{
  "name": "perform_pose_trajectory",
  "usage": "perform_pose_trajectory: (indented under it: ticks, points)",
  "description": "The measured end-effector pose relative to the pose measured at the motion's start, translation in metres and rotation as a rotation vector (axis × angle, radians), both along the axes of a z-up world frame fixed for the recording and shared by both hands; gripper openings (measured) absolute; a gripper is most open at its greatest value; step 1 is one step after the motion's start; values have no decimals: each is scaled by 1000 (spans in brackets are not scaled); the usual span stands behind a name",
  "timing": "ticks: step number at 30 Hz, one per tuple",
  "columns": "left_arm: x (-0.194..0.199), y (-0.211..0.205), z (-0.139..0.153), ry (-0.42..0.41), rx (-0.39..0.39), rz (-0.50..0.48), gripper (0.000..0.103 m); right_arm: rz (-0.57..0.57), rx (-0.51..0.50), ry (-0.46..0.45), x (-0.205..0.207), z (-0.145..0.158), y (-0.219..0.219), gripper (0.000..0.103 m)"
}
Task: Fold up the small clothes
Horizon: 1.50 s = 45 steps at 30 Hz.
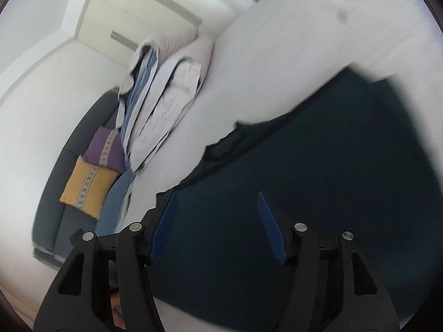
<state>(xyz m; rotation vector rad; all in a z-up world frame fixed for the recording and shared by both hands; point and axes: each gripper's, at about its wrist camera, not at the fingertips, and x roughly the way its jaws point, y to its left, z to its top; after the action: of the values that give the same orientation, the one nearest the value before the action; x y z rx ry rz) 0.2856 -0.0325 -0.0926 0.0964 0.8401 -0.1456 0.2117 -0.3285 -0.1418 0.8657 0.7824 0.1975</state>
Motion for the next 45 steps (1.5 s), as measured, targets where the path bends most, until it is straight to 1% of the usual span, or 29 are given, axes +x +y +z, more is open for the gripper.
perform_pose_trajectory:
  ticks: [2, 3, 4, 5, 6, 8, 10, 11, 13, 14, 15, 16, 19, 20, 22, 25, 27, 29, 30, 31, 32, 33, 36, 38, 40, 42, 43, 45]
  points:
    - [13, -1, -14, 30, 31, 8, 57, -14, 1, 66, 26, -23, -2, 59]
    - [17, 1, -21, 33, 35, 10, 62, -30, 17, 65, 34, -32, -7, 56]
    - [18, 3, -25, 29, 35, 14, 66, -45, 41, 51, 36, -37, -15, 48]
    - [19, 6, -27, 26, 28, 18, 69, -62, 52, 47, 35, -41, -25, 44]
    - [20, 8, -29, 26, 12, 18, 69, -86, 67, 38, 33, -44, -37, 40]
    - [20, 11, -30, 25, -1, 16, 70, -157, 79, 1, 22, -47, -64, 38]
    - [20, 11, -30, 23, -3, 16, 70, -208, 86, -13, 6, -48, -91, 29]
    - [20, 10, -31, 19, 1, 16, 71, -255, 75, -20, -3, -46, -103, 29]
    - [19, 10, -31, 13, 2, 17, 71, -314, 59, -22, -18, -41, -120, 30]
    - [18, 10, -32, 11, 2, 18, 71, -350, 46, -17, -29, -36, -127, 32]
    - [19, 11, -31, 11, 1, 18, 71, -380, 20, 0, -42, -28, -138, 36]
    - [19, 11, -32, 11, -1, 19, 71, -387, 0, 4, -55, -22, -140, 39]
    - [18, 9, -32, 8, 2, 21, 71, -264, 23, -51, -72, -3, -112, 39]
    - [18, 9, -32, 6, 4, 21, 71, -200, 30, -67, -76, 4, -96, 40]
    - [17, 9, -33, 4, 7, 24, 72, -59, 48, -82, -79, 9, -52, 44]
    - [17, 9, -33, 4, 6, 25, 72, 136, 67, -36, -83, -4, 8, 47]
    - [17, 9, -33, 3, 4, 25, 72, 210, 80, 3, -78, -21, 41, 47]
    - [17, 9, -33, 1, 6, 24, 72, 253, 47, 59, -71, -41, 62, 47]
    - [17, 9, -33, 0, 6, 24, 73, 242, 40, 68, -69, -50, 62, 47]
    - [17, 9, -34, 0, 4, 24, 73, 235, 52, 59, -71, -53, 59, 43]
    - [17, 10, -34, 0, 0, 23, 73, 221, 84, 48, -71, -56, 50, 42]
    - [17, 11, -34, 1, -6, 23, 73, 191, 107, 41, -74, -56, 38, 41]
    - [18, 13, -34, 1, -16, 23, 73, 96, 111, 25, -97, -52, -2, 41]
    - [18, 13, -35, 0, -20, 23, 73, 17, 135, 21, -112, -54, -35, 41]
    - [18, 14, -35, 1, -25, 22, 74, -76, 146, 8, -134, -53, -73, 42]
    - [18, 15, -36, 1, -33, 21, 74, -152, 153, -4, -158, -52, -102, 42]
    - [18, 15, -36, 2, -36, 21, 74, -181, 153, -10, -177, -52, -114, 42]
    - [18, 16, -36, 3, -43, 22, 74, -255, 132, -15, -208, -42, -146, 43]
